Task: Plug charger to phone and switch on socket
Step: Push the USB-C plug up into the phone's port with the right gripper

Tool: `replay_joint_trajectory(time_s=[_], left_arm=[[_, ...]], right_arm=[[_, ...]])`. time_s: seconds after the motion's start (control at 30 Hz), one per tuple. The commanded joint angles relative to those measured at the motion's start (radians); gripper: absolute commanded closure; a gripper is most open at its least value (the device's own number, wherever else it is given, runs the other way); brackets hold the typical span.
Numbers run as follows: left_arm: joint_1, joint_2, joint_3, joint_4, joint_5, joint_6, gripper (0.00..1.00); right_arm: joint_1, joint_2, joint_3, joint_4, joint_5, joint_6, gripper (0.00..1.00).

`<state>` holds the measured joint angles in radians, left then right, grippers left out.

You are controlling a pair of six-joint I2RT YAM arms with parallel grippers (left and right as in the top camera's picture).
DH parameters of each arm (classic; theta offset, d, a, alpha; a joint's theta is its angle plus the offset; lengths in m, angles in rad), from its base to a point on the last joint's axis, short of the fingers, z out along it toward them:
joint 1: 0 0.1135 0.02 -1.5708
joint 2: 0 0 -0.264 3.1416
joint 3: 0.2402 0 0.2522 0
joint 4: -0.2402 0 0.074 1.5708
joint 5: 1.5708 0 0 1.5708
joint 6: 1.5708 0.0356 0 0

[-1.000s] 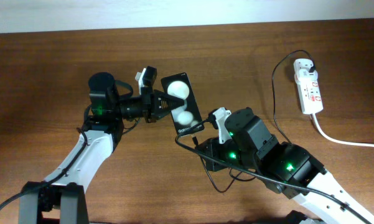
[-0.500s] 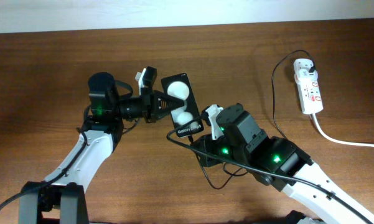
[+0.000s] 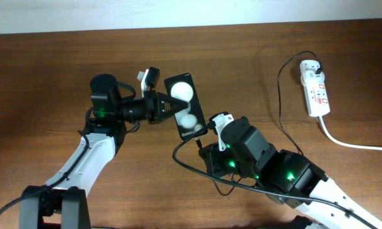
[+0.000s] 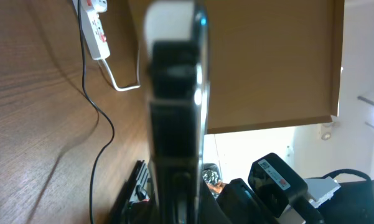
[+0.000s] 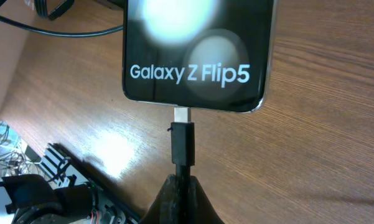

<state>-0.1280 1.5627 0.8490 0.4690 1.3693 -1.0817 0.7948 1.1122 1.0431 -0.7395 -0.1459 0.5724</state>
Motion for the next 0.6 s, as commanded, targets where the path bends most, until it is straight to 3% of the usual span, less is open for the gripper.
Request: replay_joint_trajectory(time_s=[0.0,0.57], left_arm=[[0.000,-0.007,0.014,0.008,0.026,-0.043,1.00],[-0.012,-0.007,0.014,0.008,-0.001,-0.073,1.00]], right_arm=[[0.003,-0.006,0.002,0.003,0.026,0.005,0.96],[0.004,0.000,0.002,0.035,-0.023,0.013,0.96]])
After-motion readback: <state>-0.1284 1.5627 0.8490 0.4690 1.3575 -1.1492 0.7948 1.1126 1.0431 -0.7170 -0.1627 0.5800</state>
